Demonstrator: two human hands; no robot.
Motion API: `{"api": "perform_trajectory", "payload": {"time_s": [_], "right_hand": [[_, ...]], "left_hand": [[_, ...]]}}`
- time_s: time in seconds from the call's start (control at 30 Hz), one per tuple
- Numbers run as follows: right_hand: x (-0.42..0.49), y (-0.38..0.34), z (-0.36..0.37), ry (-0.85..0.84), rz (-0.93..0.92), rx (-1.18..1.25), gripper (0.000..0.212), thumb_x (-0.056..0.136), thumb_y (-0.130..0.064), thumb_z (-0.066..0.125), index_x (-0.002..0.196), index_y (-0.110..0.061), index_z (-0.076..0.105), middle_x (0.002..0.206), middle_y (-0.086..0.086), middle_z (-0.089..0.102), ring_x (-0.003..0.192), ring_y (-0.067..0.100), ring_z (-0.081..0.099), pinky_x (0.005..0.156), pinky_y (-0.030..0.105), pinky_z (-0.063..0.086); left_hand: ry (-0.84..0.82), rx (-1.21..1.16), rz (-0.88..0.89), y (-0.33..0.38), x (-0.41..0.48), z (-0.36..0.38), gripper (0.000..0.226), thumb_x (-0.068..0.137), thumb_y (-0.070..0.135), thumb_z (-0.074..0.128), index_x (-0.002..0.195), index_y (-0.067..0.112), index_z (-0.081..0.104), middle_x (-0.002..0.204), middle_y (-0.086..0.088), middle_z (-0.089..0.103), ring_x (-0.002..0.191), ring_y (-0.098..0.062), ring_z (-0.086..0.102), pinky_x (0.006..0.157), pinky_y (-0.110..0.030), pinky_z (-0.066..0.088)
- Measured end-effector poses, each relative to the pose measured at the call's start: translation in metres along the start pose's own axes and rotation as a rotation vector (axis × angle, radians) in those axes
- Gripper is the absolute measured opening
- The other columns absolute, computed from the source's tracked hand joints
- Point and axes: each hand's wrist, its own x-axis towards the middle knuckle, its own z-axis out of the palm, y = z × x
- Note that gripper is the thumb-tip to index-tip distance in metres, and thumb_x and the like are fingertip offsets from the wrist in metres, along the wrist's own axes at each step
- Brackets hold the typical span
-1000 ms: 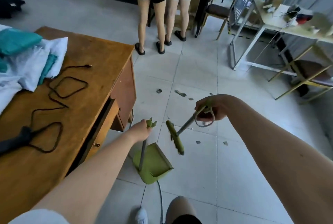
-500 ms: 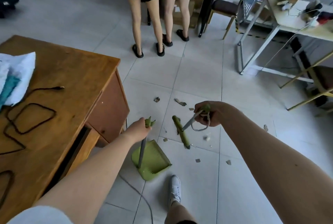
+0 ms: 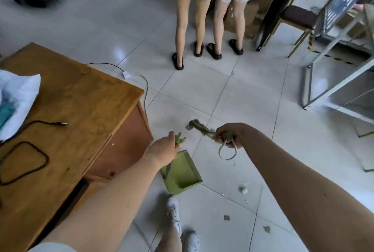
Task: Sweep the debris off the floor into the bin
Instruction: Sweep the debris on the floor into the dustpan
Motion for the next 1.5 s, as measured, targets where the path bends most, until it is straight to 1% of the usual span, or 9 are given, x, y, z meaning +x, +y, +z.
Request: {"api": "perform_trajectory", "payload": {"time_s": [0.13, 0.4, 0.53, 0.6, 0.7, 0.9, 1.2, 1.37, 1.5], "right_hand": [[0.062, -0.041, 0.011, 0.072, -0.033, -0.068, 0.014, 0.090, 0.001, 0.055, 0.079, -0.005, 0.049, 0.042, 0.006, 0.055, 0.029, 0.011, 0.052, 0.036, 0.016, 0.041], [0.187, -0.100, 0.036, 0.208, -0.125, -0.003, 0.021, 0.090, 0.002, 0.058, 0.073, -0.004, 0.047, 0.060, 0.010, 0.047, 0.035, 0.020, 0.051, 0.039, 0.023, 0.040], [0.210, -0.095, 0.039, 0.205, -0.068, -0.072, 0.011, 0.093, 0.002, 0.047, 0.098, -0.006, 0.041, 0.074, 0.015, 0.052, 0.047, 0.021, 0.051, 0.044, 0.029, 0.040], [0.215, -0.092, 0.034, 0.237, -0.073, -0.141, 0.024, 0.093, 0.003, 0.042, 0.113, -0.009, 0.045, 0.078, 0.017, 0.055, 0.048, 0.022, 0.051, 0.046, 0.030, 0.038], [0.219, -0.085, 0.018, 0.240, -0.015, -0.203, 0.010, 0.093, 0.005, 0.040, 0.089, -0.004, 0.041, 0.069, 0.016, 0.053, 0.041, 0.020, 0.049, 0.042, 0.026, 0.039], [0.223, -0.029, -0.039, 0.200, 0.103, -0.400, 0.015, 0.098, -0.015, 0.041, 0.087, -0.004, 0.043, 0.062, 0.013, 0.049, 0.024, 0.015, 0.042, 0.039, 0.018, 0.039], [0.187, 0.098, -0.116, 0.123, 0.146, -0.600, 0.022, 0.098, -0.017, 0.035, 0.111, -0.002, 0.044, 0.064, 0.010, 0.046, 0.042, 0.015, 0.039, 0.040, 0.016, 0.037], [0.145, 0.168, -0.150, 0.069, 0.137, -0.720, 0.018, 0.098, -0.017, 0.034, 0.110, -0.004, 0.040, 0.062, 0.010, 0.048, 0.045, 0.016, 0.041, 0.044, 0.021, 0.036], [0.112, 0.219, -0.175, 0.080, 0.144, -0.858, 0.020, 0.098, -0.018, 0.034, 0.106, -0.003, 0.042, 0.061, 0.009, 0.047, 0.044, 0.016, 0.041, 0.048, 0.023, 0.039]], "left_hand": [[-0.009, 0.009, -0.007, -0.014, 0.054, -0.026, 0.040, 0.102, 0.039, 0.036, 0.125, 0.007, 0.035, 0.105, -0.014, 0.064, 0.093, -0.031, 0.064, 0.063, -0.032, 0.039], [-0.009, -0.099, -0.149, -0.059, 0.131, -0.068, 0.043, 0.100, 0.045, 0.035, 0.129, 0.013, 0.032, 0.092, -0.005, 0.057, 0.082, -0.025, 0.060, 0.059, -0.031, 0.043], [-0.011, -0.087, -0.206, -0.072, 0.152, -0.074, 0.042, 0.100, 0.046, 0.035, 0.127, 0.016, 0.032, 0.079, 0.001, 0.053, 0.067, -0.019, 0.055, 0.049, -0.030, 0.037], [-0.011, -0.116, -0.225, -0.070, 0.160, -0.068, 0.036, 0.100, 0.044, 0.037, 0.120, 0.015, 0.035, 0.076, 0.002, 0.053, 0.067, -0.019, 0.054, 0.052, -0.031, 0.037], [0.002, -0.190, -0.237, -0.061, 0.164, -0.056, 0.027, 0.099, 0.042, 0.041, 0.109, 0.017, 0.036, 0.077, 0.000, 0.056, 0.070, -0.021, 0.058, 0.057, -0.035, 0.043], [0.080, -0.112, -0.286, -0.034, 0.141, -0.027, 0.030, 0.100, 0.039, 0.038, 0.115, 0.013, 0.037, 0.091, -0.012, 0.064, 0.083, -0.033, 0.063, 0.066, -0.039, 0.049], [0.301, 0.020, -0.359, 0.048, 0.040, 0.064, 0.031, 0.100, 0.034, 0.040, 0.113, 0.006, 0.037, 0.088, -0.019, 0.066, 0.083, -0.039, 0.065, 0.063, -0.041, 0.045], [0.387, 0.115, -0.334, 0.092, -0.023, 0.113, 0.032, 0.099, 0.035, 0.042, 0.115, 0.007, 0.041, 0.089, -0.015, 0.067, 0.083, -0.036, 0.066, 0.056, -0.033, 0.036], [0.361, 0.173, -0.296, 0.108, -0.070, 0.148, 0.032, 0.098, 0.040, 0.041, 0.116, 0.014, 0.039, 0.087, -0.009, 0.066, 0.077, -0.029, 0.065, 0.059, -0.035, 0.050]]}}
